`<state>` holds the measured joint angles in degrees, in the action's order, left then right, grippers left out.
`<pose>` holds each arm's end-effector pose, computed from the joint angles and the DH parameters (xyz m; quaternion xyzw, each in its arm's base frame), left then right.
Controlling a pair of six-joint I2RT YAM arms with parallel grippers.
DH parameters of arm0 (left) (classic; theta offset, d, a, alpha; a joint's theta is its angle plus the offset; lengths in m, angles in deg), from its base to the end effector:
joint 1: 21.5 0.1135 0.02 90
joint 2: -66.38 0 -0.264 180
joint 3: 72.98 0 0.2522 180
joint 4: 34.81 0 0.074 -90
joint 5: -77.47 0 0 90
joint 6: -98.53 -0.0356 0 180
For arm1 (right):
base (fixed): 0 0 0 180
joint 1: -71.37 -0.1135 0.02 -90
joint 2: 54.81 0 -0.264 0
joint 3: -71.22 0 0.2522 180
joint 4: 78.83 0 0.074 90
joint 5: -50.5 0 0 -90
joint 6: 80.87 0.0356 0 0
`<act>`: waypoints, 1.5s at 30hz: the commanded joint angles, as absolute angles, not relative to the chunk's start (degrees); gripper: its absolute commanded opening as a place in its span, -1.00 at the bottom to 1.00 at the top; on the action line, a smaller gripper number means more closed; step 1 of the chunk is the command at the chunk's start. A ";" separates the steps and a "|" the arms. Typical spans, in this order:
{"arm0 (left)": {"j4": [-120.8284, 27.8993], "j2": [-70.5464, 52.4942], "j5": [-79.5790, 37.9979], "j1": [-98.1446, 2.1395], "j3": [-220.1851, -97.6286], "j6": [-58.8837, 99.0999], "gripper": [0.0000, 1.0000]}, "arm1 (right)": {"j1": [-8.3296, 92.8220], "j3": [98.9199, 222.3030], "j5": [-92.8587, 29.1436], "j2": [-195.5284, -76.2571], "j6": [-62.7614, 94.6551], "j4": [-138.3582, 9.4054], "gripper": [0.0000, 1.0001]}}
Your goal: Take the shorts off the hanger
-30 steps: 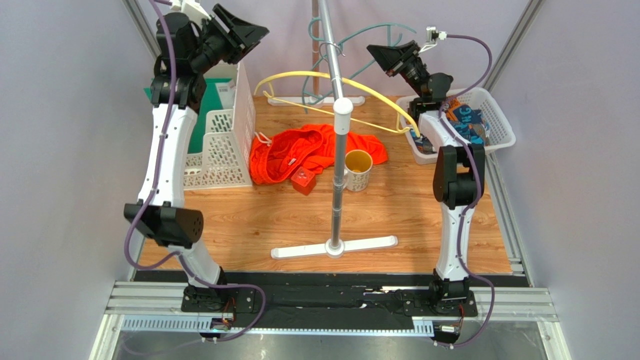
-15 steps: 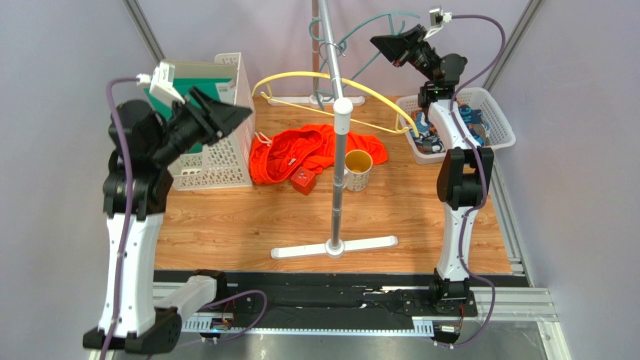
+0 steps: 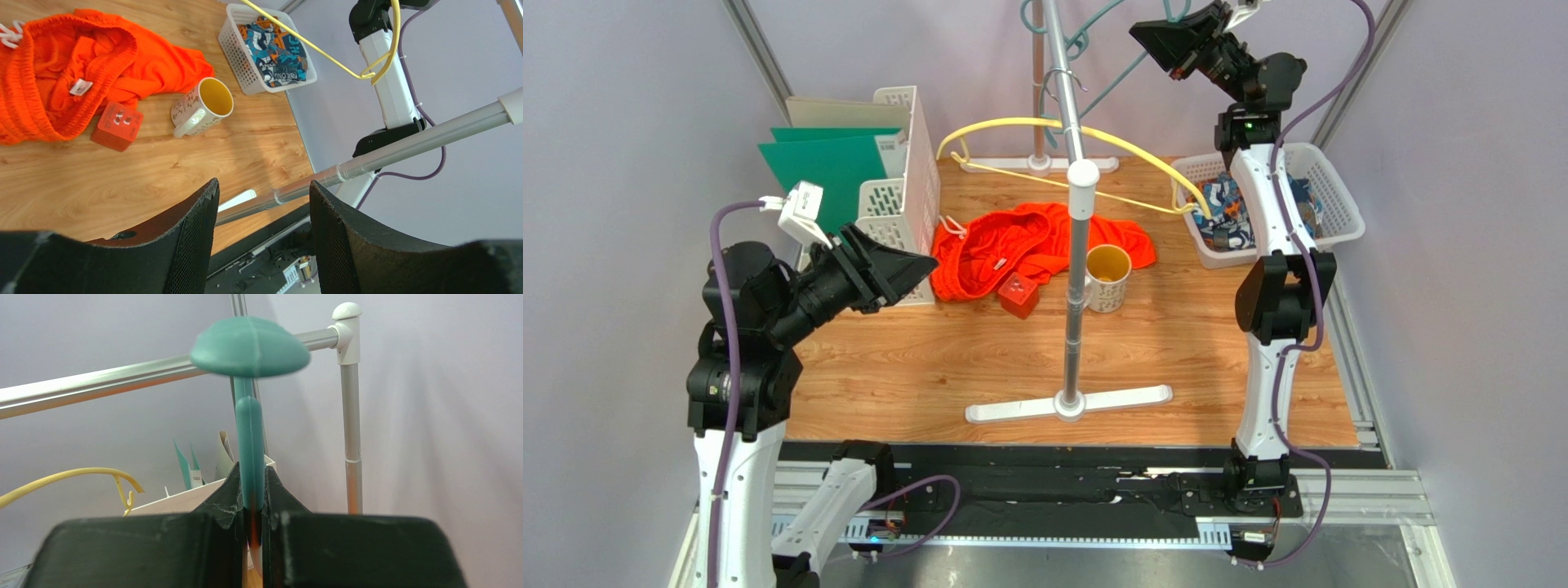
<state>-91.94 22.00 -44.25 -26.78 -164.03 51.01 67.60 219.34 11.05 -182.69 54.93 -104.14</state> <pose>0.1047 -0.0285 0.4627 -0.0701 0.7565 -0.4412 0.4776 0.4835 0.0594 0.4781 -0.2463 0.4610 0.4975 0.6923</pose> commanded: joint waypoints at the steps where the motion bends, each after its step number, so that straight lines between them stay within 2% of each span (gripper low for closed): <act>1: -87.24 22.52 -47.42 -27.04 -162.68 54.67 0.22 | 66.63 223.75 8.75 -181.28 55.72 -103.66 -1.00; 18: -79.24 24.10 -48.57 -27.04 -158.37 62.05 0.22 | 64.78 225.78 -1.88 -184.19 66.52 -111.21 -1.00; 21: -79.33 24.46 -48.04 -27.04 -158.19 62.40 0.22 | 64.87 223.06 -2.84 -182.96 67.31 -111.74 -1.00; 26: -79.86 24.81 -47.51 -27.04 -157.84 62.93 0.21 | 65.66 212.27 -7.06 -180.94 75.38 -120.96 -1.00; 31: -80.12 25.07 -47.42 -27.04 -158.10 63.11 0.21 | 65.66 206.72 -10.39 -180.23 79.97 -126.85 -1.00; 37: -82.23 25.16 -47.33 -27.04 -159.86 61.97 0.21 | 65.75 201.79 -11.55 -178.13 80.59 -123.27 -1.00; 39: -83.19 25.16 -47.16 -27.04 -160.65 61.53 0.22 | 65.66 198.47 -11.64 -176.20 80.24 -121.07 -0.58; 40: -83.63 25.07 -47.07 -27.04 -161.18 61.18 0.23 | 65.75 196.97 -11.81 -175.41 79.89 -120.45 -0.24; 43: -84.78 25.16 -47.16 -27.04 -161.79 60.56 0.23 | 65.75 191.78 -12.69 -172.24 77.96 -116.50 0.17; 45: -84.87 24.81 -47.59 -27.04 -161.88 60.39 0.24 | 65.66 189.32 -12.60 -170.14 75.77 -113.25 0.28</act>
